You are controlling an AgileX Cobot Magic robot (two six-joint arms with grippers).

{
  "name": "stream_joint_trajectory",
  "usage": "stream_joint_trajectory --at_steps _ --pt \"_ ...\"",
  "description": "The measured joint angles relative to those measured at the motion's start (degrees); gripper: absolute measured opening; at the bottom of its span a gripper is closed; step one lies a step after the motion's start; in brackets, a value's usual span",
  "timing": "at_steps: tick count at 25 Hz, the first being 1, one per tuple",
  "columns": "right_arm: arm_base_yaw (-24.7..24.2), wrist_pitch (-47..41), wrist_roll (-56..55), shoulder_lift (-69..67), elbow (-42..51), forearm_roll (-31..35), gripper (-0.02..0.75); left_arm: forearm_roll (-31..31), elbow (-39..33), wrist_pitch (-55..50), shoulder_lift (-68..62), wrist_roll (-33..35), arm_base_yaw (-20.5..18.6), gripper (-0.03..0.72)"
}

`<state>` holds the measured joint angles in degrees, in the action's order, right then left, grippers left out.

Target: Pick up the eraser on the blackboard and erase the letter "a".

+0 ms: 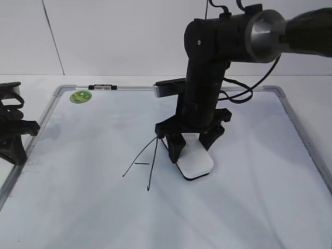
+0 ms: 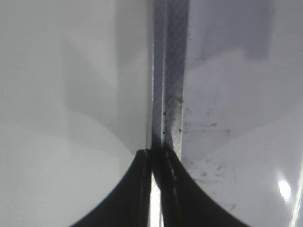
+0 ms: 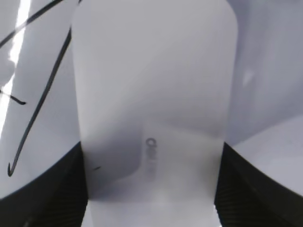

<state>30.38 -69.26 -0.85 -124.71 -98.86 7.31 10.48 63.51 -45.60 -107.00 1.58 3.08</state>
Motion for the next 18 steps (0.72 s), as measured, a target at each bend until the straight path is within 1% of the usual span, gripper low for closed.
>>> stream_joint_trajectory --at_steps 11,14,18 --pt "0.7 -0.4 0.1 3.3 1.2 2.6 0.557 0.0 0.0 0.0 0.0 0.0 0.0 0.014" --pt "0.8 -0.4 0.1 6.1 1.2 2.0 0.557 0.0 0.0 0.0 0.0 0.0 0.0 0.014" --pt "0.8 -0.7 -0.3 8.4 1.2 -1.3 0.557 0.0 0.0 0.0 0.0 0.0 0.0 0.014"
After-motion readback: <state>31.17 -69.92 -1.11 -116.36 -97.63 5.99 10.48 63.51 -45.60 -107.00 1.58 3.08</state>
